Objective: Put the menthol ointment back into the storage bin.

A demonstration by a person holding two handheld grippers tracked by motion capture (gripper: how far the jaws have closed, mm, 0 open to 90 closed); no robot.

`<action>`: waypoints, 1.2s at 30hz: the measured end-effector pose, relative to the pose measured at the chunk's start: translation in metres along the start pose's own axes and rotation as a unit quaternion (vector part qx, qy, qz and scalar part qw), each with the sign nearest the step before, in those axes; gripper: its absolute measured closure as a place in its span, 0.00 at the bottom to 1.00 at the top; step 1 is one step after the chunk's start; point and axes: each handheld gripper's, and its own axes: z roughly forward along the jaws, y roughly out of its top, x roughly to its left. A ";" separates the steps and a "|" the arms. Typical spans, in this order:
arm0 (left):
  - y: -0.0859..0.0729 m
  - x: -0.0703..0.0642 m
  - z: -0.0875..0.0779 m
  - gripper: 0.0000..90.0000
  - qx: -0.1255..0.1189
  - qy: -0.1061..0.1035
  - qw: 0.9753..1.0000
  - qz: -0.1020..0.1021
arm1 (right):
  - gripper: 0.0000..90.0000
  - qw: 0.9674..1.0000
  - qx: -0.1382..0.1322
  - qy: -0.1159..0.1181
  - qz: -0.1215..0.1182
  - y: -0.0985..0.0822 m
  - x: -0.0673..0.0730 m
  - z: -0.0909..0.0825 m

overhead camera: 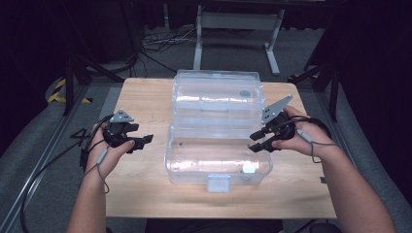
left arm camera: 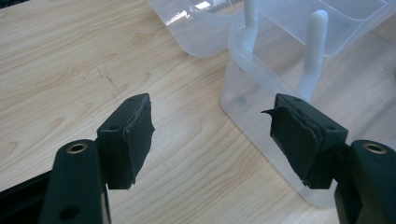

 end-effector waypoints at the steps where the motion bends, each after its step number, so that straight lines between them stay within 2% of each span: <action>1: 0.000 0.000 0.000 0.34 -0.001 0.000 1.000 0.000 | 0.61 1.000 -0.005 -0.002 0.002 0.001 0.000 -0.001; 5: 0.000 -0.001 -0.001 0.34 -0.001 -0.001 1.000 0.000 | 0.62 1.000 -0.025 -0.009 0.009 0.003 -0.003 -0.004; 6: 0.000 -0.001 -0.001 0.34 -0.001 -0.001 1.000 0.000 | 0.64 0.999 -0.039 -0.014 0.015 0.004 -0.006 -0.007; 15: -0.001 -0.004 -0.002 0.34 0.000 -0.001 1.000 0.003 | 0.68 0.997 -0.068 -0.037 0.024 0.009 -0.015 -0.014; 25: -0.006 -0.008 -0.011 0.34 -0.004 0.001 1.000 0.002 | 0.70 0.992 -0.102 -0.067 0.022 0.028 -0.026 -0.017; 30: -0.008 -0.011 -0.014 0.34 -0.007 -0.003 1.000 0.001 | 0.70 0.990 -0.123 -0.070 0.028 0.036 -0.035 -0.018; 36: -0.013 -0.013 -0.016 0.34 -0.004 -0.002 1.000 -0.002 | 0.70 0.989 -0.119 -0.084 0.022 0.045 -0.045 -0.014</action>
